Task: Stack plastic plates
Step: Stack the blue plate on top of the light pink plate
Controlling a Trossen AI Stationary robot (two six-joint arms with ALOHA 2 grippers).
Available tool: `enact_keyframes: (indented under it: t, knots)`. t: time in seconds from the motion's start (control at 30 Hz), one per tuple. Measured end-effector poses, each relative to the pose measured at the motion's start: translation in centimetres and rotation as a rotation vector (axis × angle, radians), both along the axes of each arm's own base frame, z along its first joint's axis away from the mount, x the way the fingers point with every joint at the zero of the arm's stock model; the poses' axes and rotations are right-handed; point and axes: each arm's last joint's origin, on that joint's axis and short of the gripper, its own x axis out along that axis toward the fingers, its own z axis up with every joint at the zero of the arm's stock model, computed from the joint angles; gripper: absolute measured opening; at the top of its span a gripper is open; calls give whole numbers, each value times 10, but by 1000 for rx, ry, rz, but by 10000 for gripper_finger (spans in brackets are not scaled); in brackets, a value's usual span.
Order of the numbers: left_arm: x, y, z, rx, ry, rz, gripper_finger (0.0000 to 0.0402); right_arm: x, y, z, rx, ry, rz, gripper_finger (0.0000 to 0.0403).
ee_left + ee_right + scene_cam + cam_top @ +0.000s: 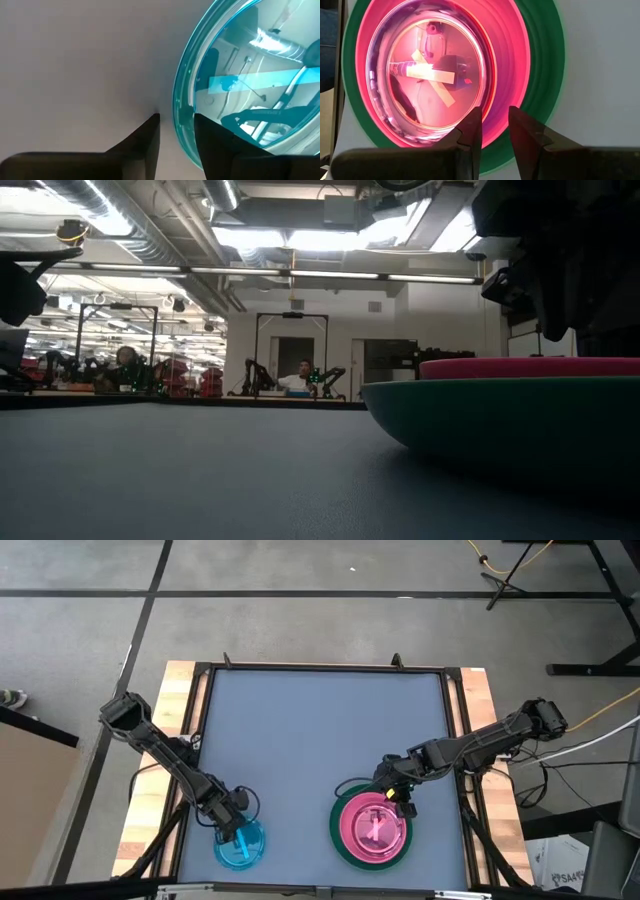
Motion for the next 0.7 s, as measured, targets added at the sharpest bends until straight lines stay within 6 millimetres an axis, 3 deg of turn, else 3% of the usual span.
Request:
enact_keyframes:
  t: [0.47,0.7]
  knots:
    - [3,-2,0,-25,-31,28,11,0,0,0,0,0,0,88]
    - [8,-5,2,-30,-97,33,3,0,0,0,0,0,0,88]
